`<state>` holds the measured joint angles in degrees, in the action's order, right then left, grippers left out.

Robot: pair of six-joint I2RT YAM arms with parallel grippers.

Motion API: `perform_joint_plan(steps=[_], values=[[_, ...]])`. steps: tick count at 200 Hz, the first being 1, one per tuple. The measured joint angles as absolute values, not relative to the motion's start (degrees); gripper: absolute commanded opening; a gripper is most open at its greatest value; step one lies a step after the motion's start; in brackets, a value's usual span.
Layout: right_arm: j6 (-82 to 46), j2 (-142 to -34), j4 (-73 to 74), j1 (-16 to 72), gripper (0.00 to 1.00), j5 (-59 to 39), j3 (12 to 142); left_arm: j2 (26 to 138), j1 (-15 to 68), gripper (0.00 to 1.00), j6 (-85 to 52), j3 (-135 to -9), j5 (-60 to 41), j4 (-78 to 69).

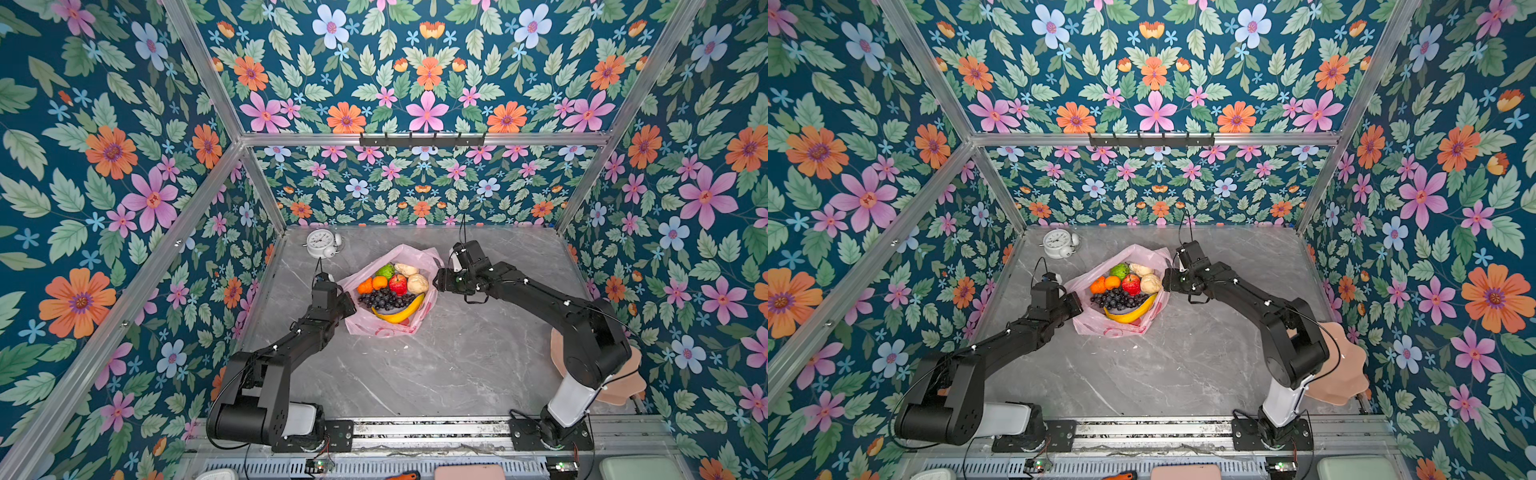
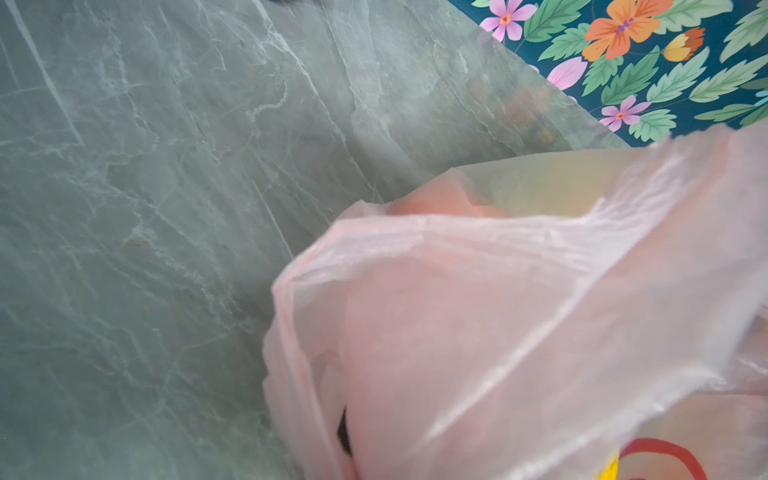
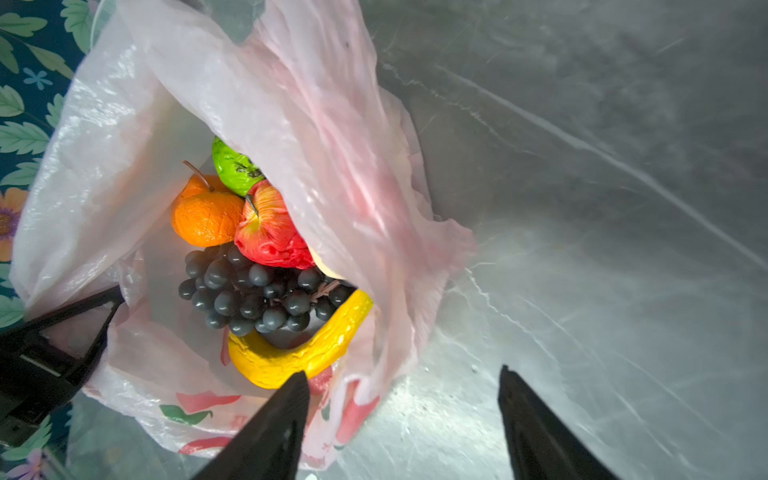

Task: Take the fake fruits out of the plastic bag
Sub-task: 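Release the bag rim with the right gripper while the left gripper holds, then move the right gripper to the pink scalloped plate and grip its rim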

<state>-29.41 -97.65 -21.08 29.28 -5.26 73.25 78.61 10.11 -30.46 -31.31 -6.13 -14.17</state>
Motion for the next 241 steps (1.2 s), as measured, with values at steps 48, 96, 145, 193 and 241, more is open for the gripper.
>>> perform_joint_plan(steps=[48, 96, 145, 193, 241], values=[[-29.3, -85.1, -33.0, 25.8, 0.81, 3.6, 69.5, 78.6, 10.1, 0.00, -30.5, -30.3, -6.1, -15.4], [-29.4, -73.9, -46.8, 14.7, 0.80, 8.8, 63.5, 77.5, 10.1, 0.00, -31.1, -30.1, -6.3, -15.9], [-29.3, -70.1, -53.7, 2.8, 0.74, 11.2, 57.2, 76.6, 10.1, 0.00, -31.1, -29.9, -6.5, -15.8], [-29.3, -75.2, -54.2, -3.5, 0.67, 12.8, 55.4, 78.3, 10.1, 0.00, -31.6, -29.9, -7.6, -16.2], [-30.5, -82.5, -53.0, -3.9, 0.57, 15.6, 55.6, 78.3, 10.0, 0.00, -31.8, -29.9, -8.4, -16.6]])
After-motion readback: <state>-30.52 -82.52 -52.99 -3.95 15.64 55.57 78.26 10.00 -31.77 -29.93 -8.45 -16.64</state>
